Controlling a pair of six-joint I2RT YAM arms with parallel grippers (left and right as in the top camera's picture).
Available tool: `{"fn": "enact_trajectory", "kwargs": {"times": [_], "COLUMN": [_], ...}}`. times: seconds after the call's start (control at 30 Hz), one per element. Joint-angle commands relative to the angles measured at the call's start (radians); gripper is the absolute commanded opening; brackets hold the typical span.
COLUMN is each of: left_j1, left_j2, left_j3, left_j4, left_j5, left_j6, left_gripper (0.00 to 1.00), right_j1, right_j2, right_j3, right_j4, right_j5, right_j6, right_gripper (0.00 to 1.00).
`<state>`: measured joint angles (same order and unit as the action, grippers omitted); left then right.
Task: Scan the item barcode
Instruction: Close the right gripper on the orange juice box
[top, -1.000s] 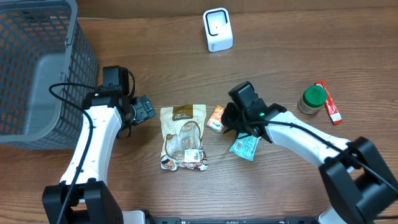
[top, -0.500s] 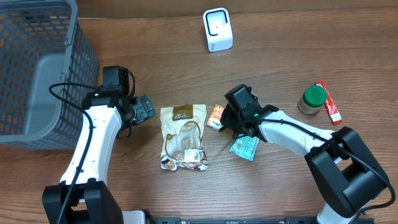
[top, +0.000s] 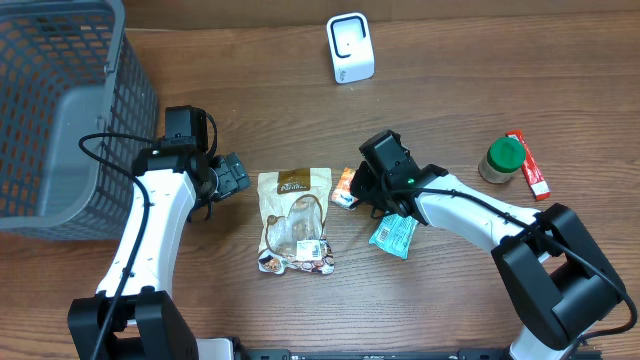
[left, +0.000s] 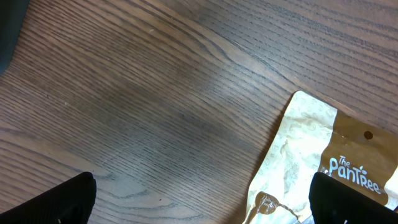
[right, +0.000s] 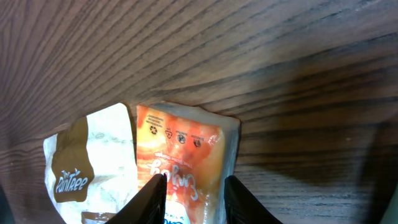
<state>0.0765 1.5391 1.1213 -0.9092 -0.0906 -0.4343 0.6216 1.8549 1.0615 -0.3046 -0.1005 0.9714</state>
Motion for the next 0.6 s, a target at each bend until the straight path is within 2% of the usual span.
{"fn": "enact_trajectory", "kwargs": {"times": [0.0, 0.5, 0.57], "left_j1": [0.002, 0.002, 0.002], "left_j2": [-0.002, -0.002, -0.002], "left_j3": [0.014, 0.014, 0.014], "left_j4": [0.001, 0.001, 0.001], "left_j5": [-0.010, -0.010, -0.010], "left_j6": [0.011, 0.011, 0.011], "left_gripper": [1.00, 1.00, 1.00], "right_j1": [-0.005, -0.003, -0.003], "right_j2": [0.001, 0.008, 0.008], "right_j3": [0.018, -0.022, -0.022], "right_j4": [-0.005, 0.016, 0.016], "right_j5": [0.003, 0.022, 0.022], "right_j6": [-0.007, -0.006, -0.006], "right_gripper": [0.31, 0.31, 0.26]}}
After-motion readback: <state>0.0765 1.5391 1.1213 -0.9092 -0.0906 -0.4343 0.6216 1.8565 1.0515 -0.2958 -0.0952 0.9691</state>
